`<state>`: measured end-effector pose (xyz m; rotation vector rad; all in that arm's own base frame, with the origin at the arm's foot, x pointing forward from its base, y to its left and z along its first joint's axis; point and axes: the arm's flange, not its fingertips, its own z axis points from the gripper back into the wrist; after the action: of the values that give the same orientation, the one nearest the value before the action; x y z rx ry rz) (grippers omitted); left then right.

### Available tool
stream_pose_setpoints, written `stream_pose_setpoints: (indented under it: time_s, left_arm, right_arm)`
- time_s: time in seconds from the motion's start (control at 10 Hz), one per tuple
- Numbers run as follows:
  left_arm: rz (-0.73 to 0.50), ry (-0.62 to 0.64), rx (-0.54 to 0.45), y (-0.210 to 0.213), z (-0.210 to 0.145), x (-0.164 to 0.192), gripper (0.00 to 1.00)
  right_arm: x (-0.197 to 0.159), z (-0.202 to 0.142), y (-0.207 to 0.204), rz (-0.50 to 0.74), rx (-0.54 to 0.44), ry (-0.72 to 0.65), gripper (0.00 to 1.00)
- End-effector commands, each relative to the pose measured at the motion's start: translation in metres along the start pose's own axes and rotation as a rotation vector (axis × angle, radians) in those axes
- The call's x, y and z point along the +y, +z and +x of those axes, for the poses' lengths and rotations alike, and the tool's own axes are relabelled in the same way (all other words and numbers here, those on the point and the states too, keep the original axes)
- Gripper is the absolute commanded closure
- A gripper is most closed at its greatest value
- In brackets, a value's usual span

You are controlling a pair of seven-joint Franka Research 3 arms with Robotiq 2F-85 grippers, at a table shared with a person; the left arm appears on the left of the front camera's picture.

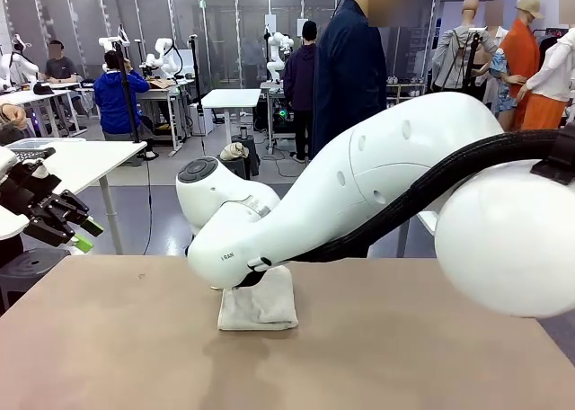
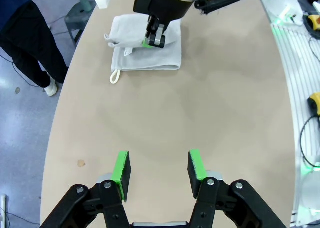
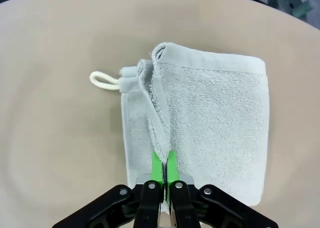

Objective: Fold the towels and place them in the basket.
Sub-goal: When a person lays out a Towel with hook on the table, fold it in half twice.

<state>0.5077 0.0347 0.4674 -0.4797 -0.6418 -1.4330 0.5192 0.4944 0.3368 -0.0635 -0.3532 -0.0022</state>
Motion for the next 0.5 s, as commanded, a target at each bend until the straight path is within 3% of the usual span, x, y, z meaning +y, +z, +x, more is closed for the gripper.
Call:
stream_pose_setpoints:
  time_s: [0.0,0.2,0.3,0.4]
  left_arm:
    - [0.005,-0.004,0.001,0.0013,0.001,-0.0013,0.4]
    - [0.005,-0.004,0.001,0.0013,0.001,-0.0013,0.4]
    - [0.005,-0.004,0.001,0.0013,0.001,-0.0013,0.4]
    - [0.005,-0.004,0.001,0.0013,0.001,-0.0013,0.4]
  right_arm:
    - [0.0041,-0.0003,-0.002,0.032,0.018,-0.031,1.0]
    - [0.0076,-0.0003,-0.0092,0.034,0.037,-0.056,1.0]
    - [0.0084,0.0002,-0.0111,0.031,0.043,-0.084,0.76]
    - [0.0073,0.002,-0.0106,0.032,0.034,-0.11,0.76]
